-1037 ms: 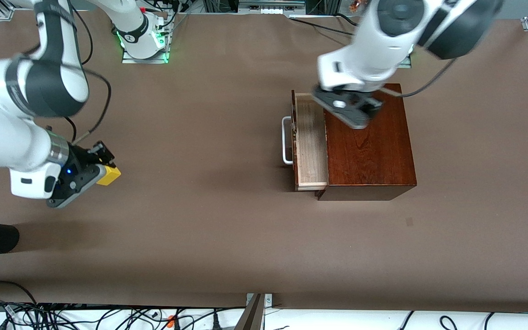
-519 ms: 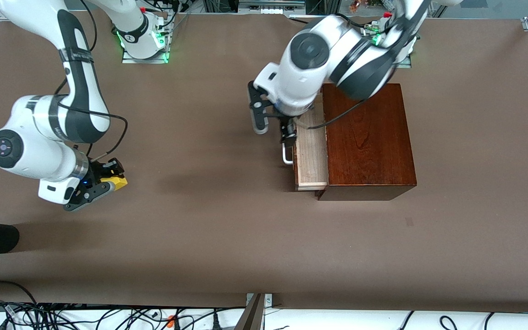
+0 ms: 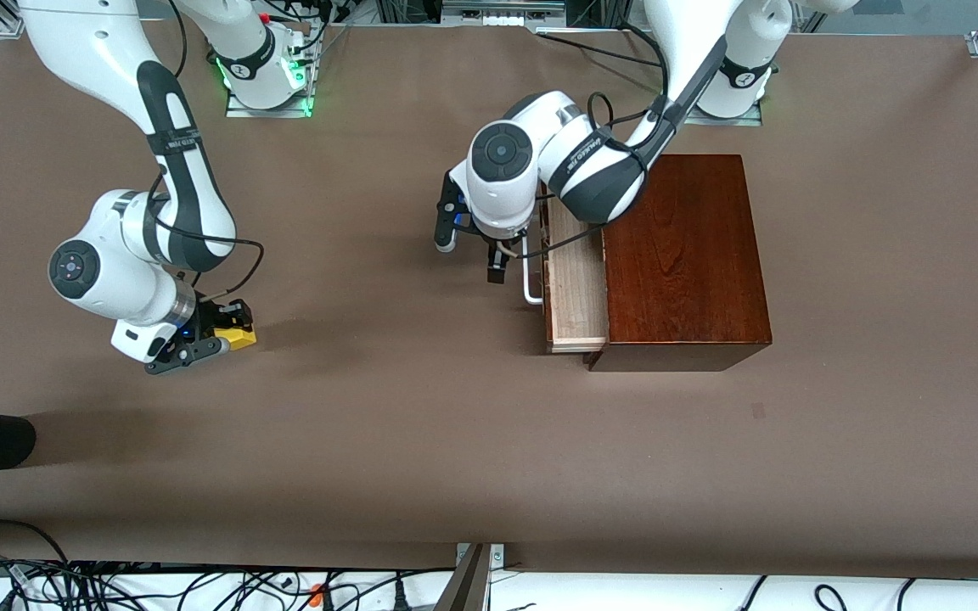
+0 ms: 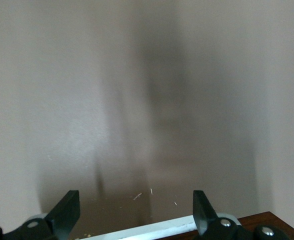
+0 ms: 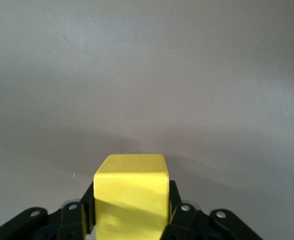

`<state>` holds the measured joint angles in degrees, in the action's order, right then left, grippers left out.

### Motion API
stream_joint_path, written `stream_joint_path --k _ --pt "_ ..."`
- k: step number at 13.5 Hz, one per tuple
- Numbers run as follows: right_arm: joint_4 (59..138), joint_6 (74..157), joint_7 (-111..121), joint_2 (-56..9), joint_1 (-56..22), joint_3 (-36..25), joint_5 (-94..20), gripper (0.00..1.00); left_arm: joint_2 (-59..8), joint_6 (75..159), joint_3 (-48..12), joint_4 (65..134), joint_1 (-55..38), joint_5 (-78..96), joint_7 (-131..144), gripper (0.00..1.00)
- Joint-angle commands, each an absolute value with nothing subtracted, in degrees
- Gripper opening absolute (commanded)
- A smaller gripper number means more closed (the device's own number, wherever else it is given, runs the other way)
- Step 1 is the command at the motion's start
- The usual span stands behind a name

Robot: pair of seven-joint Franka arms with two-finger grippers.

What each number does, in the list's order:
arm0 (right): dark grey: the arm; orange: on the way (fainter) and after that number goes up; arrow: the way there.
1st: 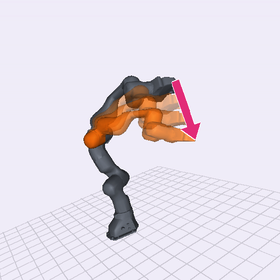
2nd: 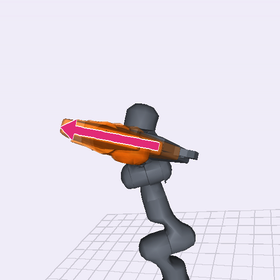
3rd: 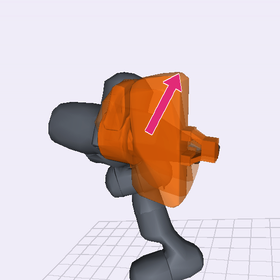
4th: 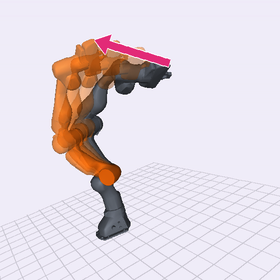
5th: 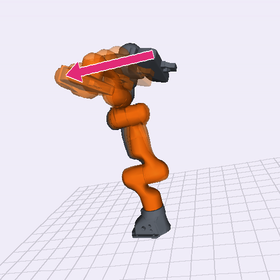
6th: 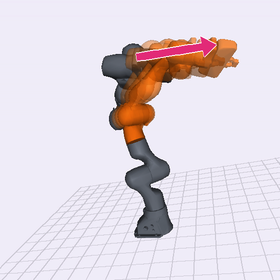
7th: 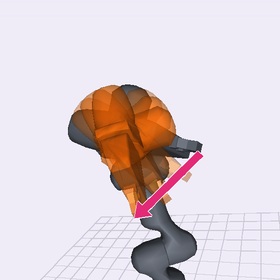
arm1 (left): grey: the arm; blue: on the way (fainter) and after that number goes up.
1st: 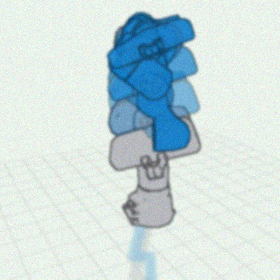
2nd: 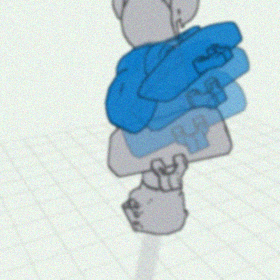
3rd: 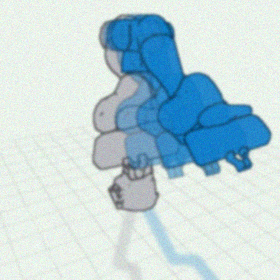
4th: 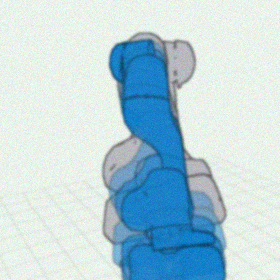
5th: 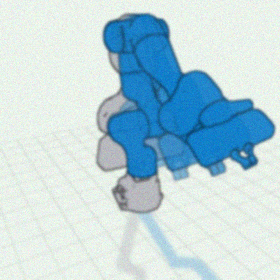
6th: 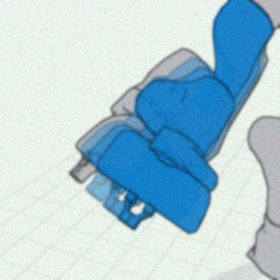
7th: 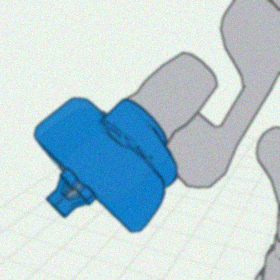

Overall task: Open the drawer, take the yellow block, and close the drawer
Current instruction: 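Push the drawer shut with the left gripper while the right gripper holds the block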

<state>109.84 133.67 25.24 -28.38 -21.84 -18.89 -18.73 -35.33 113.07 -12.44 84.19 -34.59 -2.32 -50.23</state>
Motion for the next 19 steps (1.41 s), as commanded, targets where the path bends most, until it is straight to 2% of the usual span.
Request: stream_joint_path --k 1,4,9,10,11,12,13,14,15,19 --pt "110.4 136.7 23.2 -29.8 -22.9 -19.0 -22.8 0.00 -34.7 112.5 -11.9 86.7 -34.5 -3.2 -51.9 1.00" --pt "110.1 139.5 23.1 -32.0 -24.1 -18.9 -26.9 0.00 -34.5 111.1 -11.9 88.1 -34.2 -3.2 -52.0 1.00" --pt "110.0 140.6 18.3 -33.0 -27.7 -18.9 -29.4 0.00 -33.8 104.1 -11.1 87.2 -33.0 -3.8 -54.2 1.00" --pt "109.9 140.7 18.0 -33.1 -27.8 -18.9 -29.4 0.07 -33.8 103.8 -11.1 87.2 -32.4 -4.8 -54.2 1.00" --pt "109.9 140.7 18.0 -33.3 -27.8 -18.9 -29.4 0.09 -33.5 103.7 -11.2 87.2 -31.5 -5.1 -54.3 1.00" --pt "109.8 140.7 18.1 -33.4 -27.8 -18.9 -29.4 0.19 -33.5 103.1 -11.2 87.1 -30.8 -5.2 -54.3 1.00" --pt "109.8 140.7 18.1 -33.3 -27.8 -18.9 -29.4 0.50 -33.5 102.8 -11.2 87.1 -30.3 -5.3 -54.3 1.00" --pt "109.7 140.7 18.1 -33.3 -27.7 -18.9 -29.4 0.89 -33.5 102.8 -11.2 87.1 -29.8 -5.3 -54.3 1.00" --pt "109.3 140.6 18.2 -33.0 -27.6 -19.0 -29.4 1.00 -33.5 102.7 -11.2 87.1 -29.7 -5.3 -54.3 1.00" --pt "107.7 140.0 18.3 -30.8 -27.5 -19.5 -29.4 1.00 -33.4 101.9 -11.2 87.1 -28.9 -5.3 -54.3 1.00"
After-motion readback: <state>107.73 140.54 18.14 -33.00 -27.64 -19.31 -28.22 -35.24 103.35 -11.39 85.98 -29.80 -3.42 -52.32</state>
